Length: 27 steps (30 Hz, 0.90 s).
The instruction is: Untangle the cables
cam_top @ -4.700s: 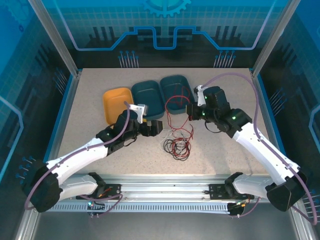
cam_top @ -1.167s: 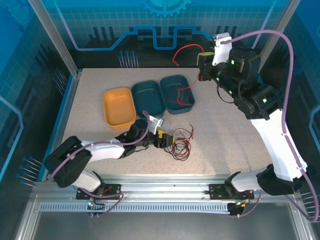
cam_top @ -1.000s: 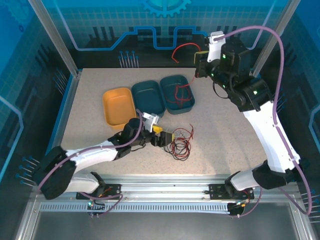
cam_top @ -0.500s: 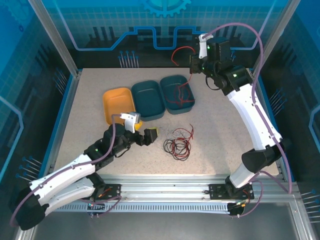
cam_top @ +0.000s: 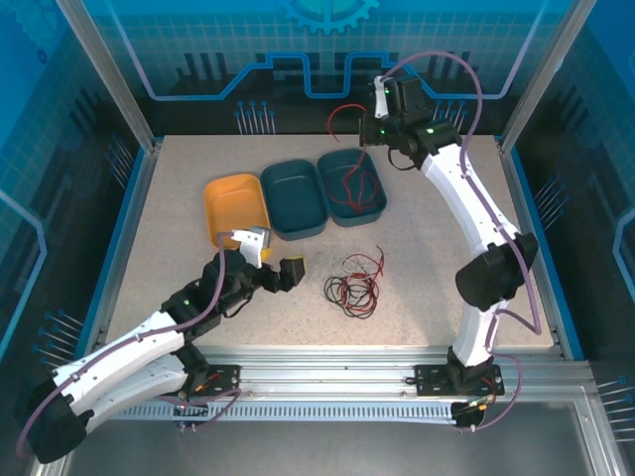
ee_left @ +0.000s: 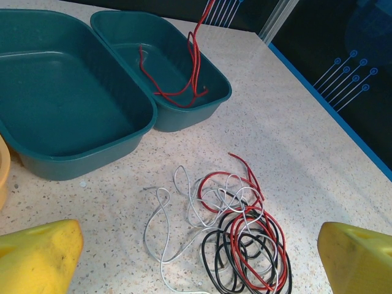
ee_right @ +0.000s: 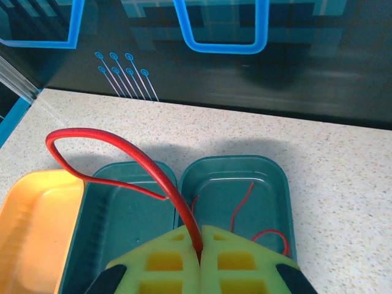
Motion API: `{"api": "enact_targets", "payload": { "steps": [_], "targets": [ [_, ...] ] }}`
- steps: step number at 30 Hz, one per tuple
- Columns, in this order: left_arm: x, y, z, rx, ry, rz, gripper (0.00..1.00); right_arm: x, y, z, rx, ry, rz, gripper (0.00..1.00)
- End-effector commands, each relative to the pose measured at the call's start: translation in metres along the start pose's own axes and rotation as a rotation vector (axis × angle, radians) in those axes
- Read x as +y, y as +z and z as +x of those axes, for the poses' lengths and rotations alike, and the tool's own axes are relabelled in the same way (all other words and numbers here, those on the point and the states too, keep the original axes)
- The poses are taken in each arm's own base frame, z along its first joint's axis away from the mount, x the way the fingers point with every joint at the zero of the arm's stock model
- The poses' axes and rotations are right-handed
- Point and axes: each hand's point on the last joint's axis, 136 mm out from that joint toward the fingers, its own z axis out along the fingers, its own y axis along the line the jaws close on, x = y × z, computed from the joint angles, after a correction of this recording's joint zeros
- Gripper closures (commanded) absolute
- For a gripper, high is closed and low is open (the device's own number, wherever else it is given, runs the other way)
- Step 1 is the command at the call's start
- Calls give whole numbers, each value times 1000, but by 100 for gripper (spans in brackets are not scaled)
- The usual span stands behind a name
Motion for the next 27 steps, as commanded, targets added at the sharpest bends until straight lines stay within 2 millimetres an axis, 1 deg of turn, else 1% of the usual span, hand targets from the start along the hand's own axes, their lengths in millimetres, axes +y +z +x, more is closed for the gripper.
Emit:
{"api": "enact_targets", "payload": {
  "steps": [1, 3, 7, 12, 16, 19, 23, 27],
  "targets": [
    [5, -2, 1, -4, 8, -24, 1, -5, 20, -8, -9, 46, -7, 100],
    [5, -2, 1, -3, 9, -23, 1, -11, 38, -3, 14, 65, 9, 100],
    [6, -2, 2, 1, 7, -28, 1, -33, 67, 14, 71, 129, 55, 100],
    [8, -2, 4, 9, 0, -37, 1, -48, 89, 40, 141, 172, 86, 100],
    [8, -2, 4, 11, -1, -39, 1, -69, 97, 64, 208, 188, 183, 100],
    [9, -3, 3, 9, -6, -42, 1, -82, 99, 82, 262, 213, 212, 100],
    [8, -3, 3, 6, -8, -41, 1, -90, 101, 107, 330, 220, 230, 100],
    [9, -2, 3, 8, -10, -41, 1, -90, 103, 131, 377, 219, 222, 100]
  ]
}}
